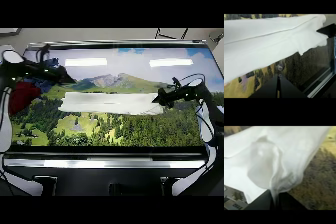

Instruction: Fold the clothes and pants, and hang the long-sleeved shirts on hangers.

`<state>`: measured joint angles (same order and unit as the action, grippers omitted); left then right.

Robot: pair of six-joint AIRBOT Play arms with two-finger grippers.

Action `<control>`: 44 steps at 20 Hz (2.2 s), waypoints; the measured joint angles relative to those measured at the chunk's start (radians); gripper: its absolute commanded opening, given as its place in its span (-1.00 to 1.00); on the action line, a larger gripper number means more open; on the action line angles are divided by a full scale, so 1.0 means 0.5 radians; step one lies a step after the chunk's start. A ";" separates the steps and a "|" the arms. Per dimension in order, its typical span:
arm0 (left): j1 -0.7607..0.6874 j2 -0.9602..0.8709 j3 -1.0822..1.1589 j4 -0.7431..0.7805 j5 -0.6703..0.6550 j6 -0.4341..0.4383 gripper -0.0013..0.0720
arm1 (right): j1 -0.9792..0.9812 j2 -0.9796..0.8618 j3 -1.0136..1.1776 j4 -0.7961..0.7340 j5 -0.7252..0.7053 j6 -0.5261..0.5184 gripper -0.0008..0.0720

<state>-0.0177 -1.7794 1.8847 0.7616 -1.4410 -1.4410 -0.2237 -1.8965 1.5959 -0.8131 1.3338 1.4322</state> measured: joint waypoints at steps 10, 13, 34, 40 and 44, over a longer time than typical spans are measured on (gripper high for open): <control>-0.880 -0.559 -0.217 -0.232 0.654 -0.186 -0.91 | 0.291 0.938 0.011 0.033 0.298 0.205 -0.88; -1.100 -0.718 -0.223 -0.590 0.795 -0.203 -0.91 | 0.335 1.122 0.012 0.020 0.321 0.269 -0.88; 0.098 0.662 -0.197 0.521 0.450 -0.258 -0.91 | 1.103 -0.047 0.010 0.870 -0.616 0.251 0.86; 0.198 0.895 -0.198 0.564 0.293 -0.130 -0.91 | 0.480 0.229 -0.129 -0.055 -0.063 0.425 0.85; 0.180 0.925 -0.214 0.573 0.260 -0.114 -0.91 | 0.350 0.372 -0.660 -0.073 -0.072 0.280 0.71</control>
<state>0.0723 -1.3170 1.7779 1.0481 -1.3109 -1.4982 -0.0486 -1.7107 1.2659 -0.8497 1.2980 1.5723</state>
